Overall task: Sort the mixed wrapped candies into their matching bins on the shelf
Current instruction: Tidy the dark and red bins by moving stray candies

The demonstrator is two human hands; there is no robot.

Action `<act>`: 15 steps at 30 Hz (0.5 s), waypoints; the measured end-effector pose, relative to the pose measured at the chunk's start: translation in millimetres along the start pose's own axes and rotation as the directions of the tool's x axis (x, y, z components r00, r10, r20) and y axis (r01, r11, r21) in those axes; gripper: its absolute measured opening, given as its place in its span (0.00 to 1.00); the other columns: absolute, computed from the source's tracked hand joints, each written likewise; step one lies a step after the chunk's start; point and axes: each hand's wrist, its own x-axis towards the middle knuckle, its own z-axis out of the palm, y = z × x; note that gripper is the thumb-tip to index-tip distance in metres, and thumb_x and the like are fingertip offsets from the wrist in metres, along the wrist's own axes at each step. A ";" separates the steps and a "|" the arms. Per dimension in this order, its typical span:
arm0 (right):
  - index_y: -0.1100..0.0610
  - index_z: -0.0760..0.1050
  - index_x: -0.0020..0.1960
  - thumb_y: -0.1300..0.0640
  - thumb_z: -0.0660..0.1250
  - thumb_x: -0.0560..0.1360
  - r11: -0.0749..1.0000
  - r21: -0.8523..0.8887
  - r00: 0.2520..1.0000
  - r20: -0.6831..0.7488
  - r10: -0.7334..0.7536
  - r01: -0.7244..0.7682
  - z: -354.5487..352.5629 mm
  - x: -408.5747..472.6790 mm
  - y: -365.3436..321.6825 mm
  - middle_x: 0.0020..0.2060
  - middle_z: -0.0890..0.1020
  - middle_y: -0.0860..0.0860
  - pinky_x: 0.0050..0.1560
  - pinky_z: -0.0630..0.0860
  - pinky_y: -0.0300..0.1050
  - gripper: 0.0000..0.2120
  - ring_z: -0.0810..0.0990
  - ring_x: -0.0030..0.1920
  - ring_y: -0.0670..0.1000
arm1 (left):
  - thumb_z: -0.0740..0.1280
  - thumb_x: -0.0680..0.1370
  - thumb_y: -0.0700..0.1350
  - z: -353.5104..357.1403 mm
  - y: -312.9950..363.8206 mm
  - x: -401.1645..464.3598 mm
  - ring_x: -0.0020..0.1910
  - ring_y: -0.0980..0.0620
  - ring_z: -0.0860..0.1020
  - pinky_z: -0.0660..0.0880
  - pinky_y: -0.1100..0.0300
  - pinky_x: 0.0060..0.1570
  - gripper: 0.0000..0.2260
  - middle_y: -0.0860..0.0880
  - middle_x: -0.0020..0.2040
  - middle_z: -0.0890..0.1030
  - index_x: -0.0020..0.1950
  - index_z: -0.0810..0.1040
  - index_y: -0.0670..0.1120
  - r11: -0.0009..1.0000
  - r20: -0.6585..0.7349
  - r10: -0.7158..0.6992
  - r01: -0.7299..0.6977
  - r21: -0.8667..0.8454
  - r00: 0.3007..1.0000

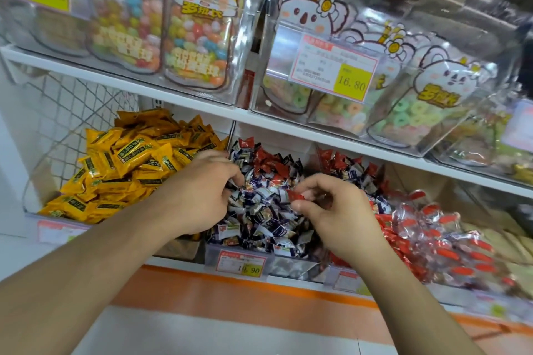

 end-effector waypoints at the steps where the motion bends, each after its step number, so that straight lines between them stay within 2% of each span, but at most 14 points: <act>1: 0.43 0.81 0.46 0.54 0.78 0.74 1.000 0.012 1.000 -0.019 -0.001 0.001 -5.8 -3.8 3.8 0.41 0.82 0.44 0.40 0.76 0.33 0.08 0.80 0.42 0.43 | 0.66 0.81 0.40 -0.4 1.9 -0.9 0.80 0.56 0.54 0.61 0.54 0.77 0.16 0.53 0.75 0.70 0.63 0.78 0.58 1.000 0.002 -0.003 0.003 0.006 1.000; 5: 0.44 0.82 0.47 0.54 0.78 0.74 0.999 0.041 0.997 -0.080 0.013 -0.010 -24.5 -16.1 15.8 0.40 0.81 0.43 0.45 0.75 0.34 0.07 0.80 0.43 0.43 | 0.65 0.82 0.40 -2.1 11.2 -4.2 0.80 0.56 0.52 0.59 0.55 0.76 0.15 0.57 0.74 0.72 0.65 0.78 0.56 0.999 0.020 -0.006 0.005 0.035 1.000; 9: 0.45 0.82 0.47 0.54 0.77 0.74 0.997 0.046 0.971 -0.230 0.064 -0.055 -44.9 -23.4 30.2 0.38 0.81 0.44 0.38 0.75 0.39 0.06 0.79 0.37 0.46 | 0.66 0.82 0.41 0.1 14.0 -2.0 0.81 0.56 0.52 0.61 0.54 0.75 0.14 0.55 0.73 0.72 0.64 0.78 0.56 0.999 0.019 -0.020 0.019 0.035 1.000; 11: 0.44 0.81 0.47 0.52 0.77 0.75 0.994 -0.032 0.956 -0.277 0.093 -0.106 -55.7 -24.4 40.1 0.38 0.81 0.41 0.35 0.74 0.38 0.06 0.79 0.36 0.44 | 0.67 0.81 0.42 1.4 15.6 -1.9 0.80 0.55 0.54 0.61 0.53 0.75 0.13 0.56 0.71 0.74 0.63 0.79 0.57 0.999 0.006 -0.017 0.017 0.037 1.000; 13: 0.43 0.81 0.53 0.49 0.78 0.74 0.975 -0.145 0.965 -0.227 0.133 -0.168 -61.5 -26.1 47.0 0.42 0.82 0.38 0.40 0.72 0.37 0.10 0.79 0.38 0.39 | 0.68 0.81 0.44 2.0 19.1 -1.8 0.78 0.53 0.57 0.61 0.53 0.75 0.12 0.56 0.69 0.75 0.62 0.79 0.56 0.998 -0.018 -0.003 0.004 0.064 1.000; 15: 0.43 0.80 0.60 0.47 0.79 0.72 0.965 -0.173 0.971 -0.166 0.171 -0.199 -61.2 -27.7 51.3 0.52 0.81 0.36 0.52 0.70 0.38 0.18 0.78 0.51 0.38 | 0.70 0.80 0.45 2.7 22.8 0.9 0.76 0.53 0.62 0.61 0.52 0.76 0.12 0.56 0.69 0.75 0.62 0.79 0.57 0.995 -0.053 0.012 -0.007 0.104 0.999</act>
